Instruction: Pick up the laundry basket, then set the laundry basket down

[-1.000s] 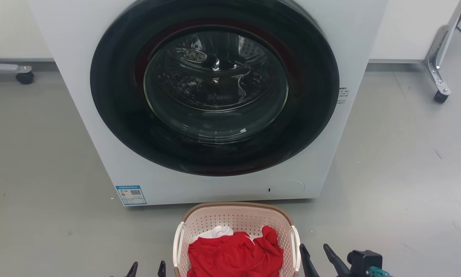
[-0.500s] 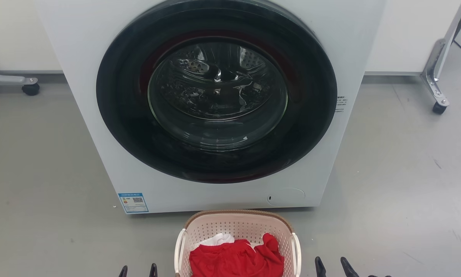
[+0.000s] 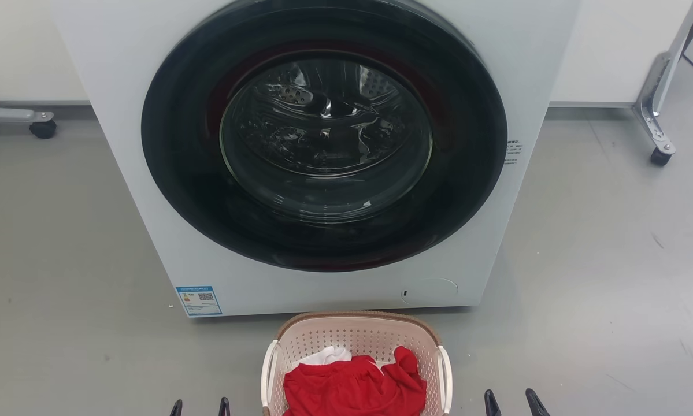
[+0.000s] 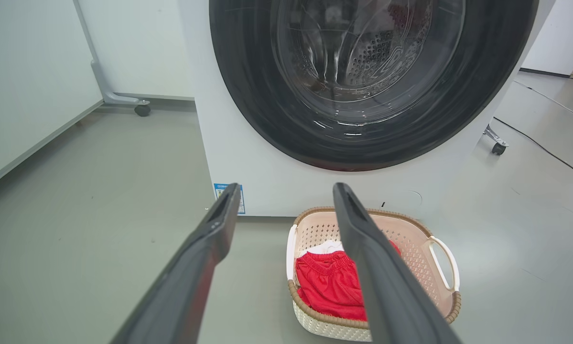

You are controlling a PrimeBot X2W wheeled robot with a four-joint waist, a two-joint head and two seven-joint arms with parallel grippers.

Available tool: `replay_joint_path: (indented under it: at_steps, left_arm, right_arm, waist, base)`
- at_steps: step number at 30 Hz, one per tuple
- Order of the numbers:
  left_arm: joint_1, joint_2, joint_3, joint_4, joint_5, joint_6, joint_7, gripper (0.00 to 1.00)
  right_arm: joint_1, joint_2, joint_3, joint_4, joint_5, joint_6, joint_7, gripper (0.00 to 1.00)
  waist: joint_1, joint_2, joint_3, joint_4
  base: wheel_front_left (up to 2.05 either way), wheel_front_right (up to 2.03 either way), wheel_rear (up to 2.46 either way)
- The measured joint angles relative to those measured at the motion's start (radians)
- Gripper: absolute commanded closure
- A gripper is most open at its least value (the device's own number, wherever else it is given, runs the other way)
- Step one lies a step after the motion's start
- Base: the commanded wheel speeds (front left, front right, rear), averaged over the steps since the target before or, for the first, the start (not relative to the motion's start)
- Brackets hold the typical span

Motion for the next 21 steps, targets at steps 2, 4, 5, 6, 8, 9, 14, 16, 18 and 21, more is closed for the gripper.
replay_joint_path:
  at_steps: [2,4,5,6,8,9,14,16,18,21]
  left_arm:
    - [0.0,-0.002,0.005,-0.012,0.024,0.0,0.0,0.0]
    - [0.0,-0.004,0.008,-0.022,0.036,0.0,0.0,0.0]
    - [0.0,-0.005,0.009,-0.026,0.042,0.0,0.0,0.0]
    - [0.0,-0.006,0.01,-0.03,0.046,0.0,0.0,0.0]
    - [0.0,-0.007,0.012,-0.035,0.054,0.0,0.0,0.0]
    - [0.0,-0.009,0.012,-0.038,0.054,0.0,0.0,0.0]
    - [0.0,-0.011,0.018,-0.049,0.076,0.0,0.0,0.0]
    - [0.0,-0.012,0.02,-0.052,0.083,0.0,0.0,0.0]
    - [0.0,-0.013,0.022,-0.053,0.086,0.0,0.0,0.0]
    - [0.0,-0.014,0.026,-0.053,0.09,0.0,0.0,0.0]
  right_arm:
    - [0.008,0.003,-0.008,-0.015,-0.019,0.0,0.0,0.0]
    - [0.014,0.007,-0.014,-0.027,-0.037,0.0,0.0,0.0]
    - [0.016,0.009,-0.016,-0.031,-0.043,0.0,0.0,0.0]
    - [0.017,0.01,-0.017,-0.035,-0.048,0.0,0.0,0.0]
    - [0.018,0.012,-0.021,-0.045,-0.056,0.0,0.0,0.0]
    - [0.019,0.012,-0.022,-0.049,-0.059,0.0,0.0,0.0]
    - [0.021,0.017,-0.036,-0.066,-0.088,0.0,0.0,0.0]
    - [0.024,0.018,-0.04,-0.072,-0.093,0.0,0.0,0.0]
    - [0.03,0.02,-0.044,-0.076,-0.096,0.0,0.0,0.0]
    - [0.035,0.021,-0.05,-0.08,-0.105,0.0,0.0,0.0]
  waist:
    - [0.0,0.0,0.003,-0.001]
    - [0.0,0.0,0.007,-0.001]
    - [0.0,0.0,0.009,-0.001]
    - [0.0,0.0,0.01,-0.001]
    - [0.0001,0.0001,0.013,-0.002]
    - [0.0,0.0,0.014,-0.002]
    - [0.0,0.0001,0.017,-0.002]
    - [0.0,0.0,0.018,-0.001]
    - [0.0,0.0,0.018,-0.001]
    - [0.0,0.0,0.018,-0.001]
  base:
    - [0.0,0.0,0.0]
    - [0.0,0.0,0.0]
    - [0.0,0.0,0.0]
    - [0.0,0.0,0.0]
    - [0.0,0.0,0.0]
    - [0.0,0.0,0.0]
    - [0.0,0.0,0.0]
    - [0.0,0.0,0.0]
    - [0.0,0.0,0.0]
    - [0.0,0.0,0.0]
